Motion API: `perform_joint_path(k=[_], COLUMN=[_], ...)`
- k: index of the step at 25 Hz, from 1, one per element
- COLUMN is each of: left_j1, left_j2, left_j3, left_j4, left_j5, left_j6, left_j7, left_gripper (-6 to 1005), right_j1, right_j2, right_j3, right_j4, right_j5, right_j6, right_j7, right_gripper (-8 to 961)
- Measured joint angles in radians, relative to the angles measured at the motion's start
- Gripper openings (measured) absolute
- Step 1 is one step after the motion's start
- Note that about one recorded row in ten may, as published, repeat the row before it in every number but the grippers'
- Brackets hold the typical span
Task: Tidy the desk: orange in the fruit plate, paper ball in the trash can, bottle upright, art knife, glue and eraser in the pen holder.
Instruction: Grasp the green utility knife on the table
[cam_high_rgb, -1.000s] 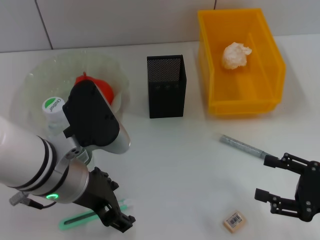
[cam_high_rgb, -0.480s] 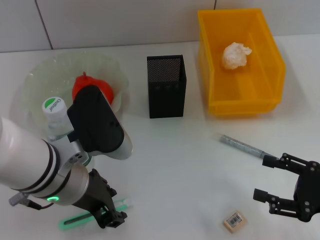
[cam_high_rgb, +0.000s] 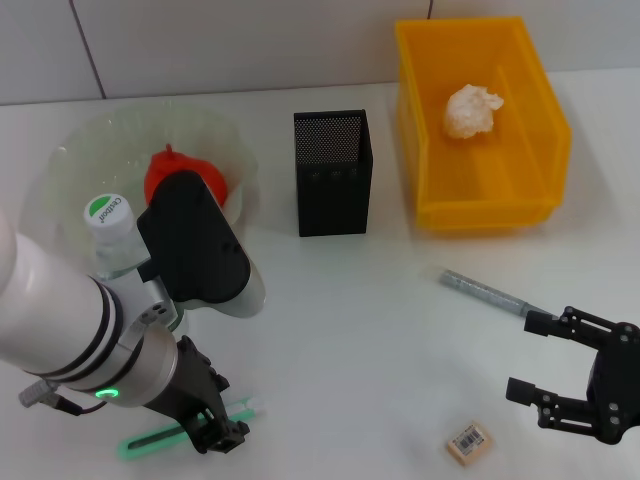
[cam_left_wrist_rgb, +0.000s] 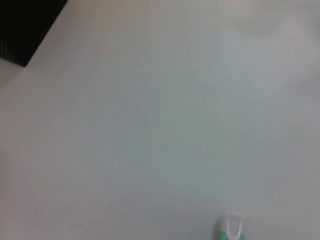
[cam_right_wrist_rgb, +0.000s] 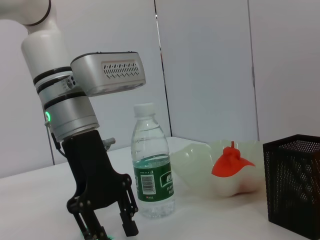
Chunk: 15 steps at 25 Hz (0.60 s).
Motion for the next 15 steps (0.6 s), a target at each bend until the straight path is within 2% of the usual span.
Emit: perform_joint_path(k=[15], left_j1=[-0.015], left_j2=[0.0], left_j3=[0.006], left_j4=[-0.026], left_j5=[0.001], left_j6=[0.002], left_j7=[0.001], left_gripper=[497], right_j1=[-0.005], right_j2=[0.001], right_j3=[0.0], right_j4=[0.0], right_j5=[0.0], right_j6=[0.01], right_j7=[0.0], right_gripper=[796])
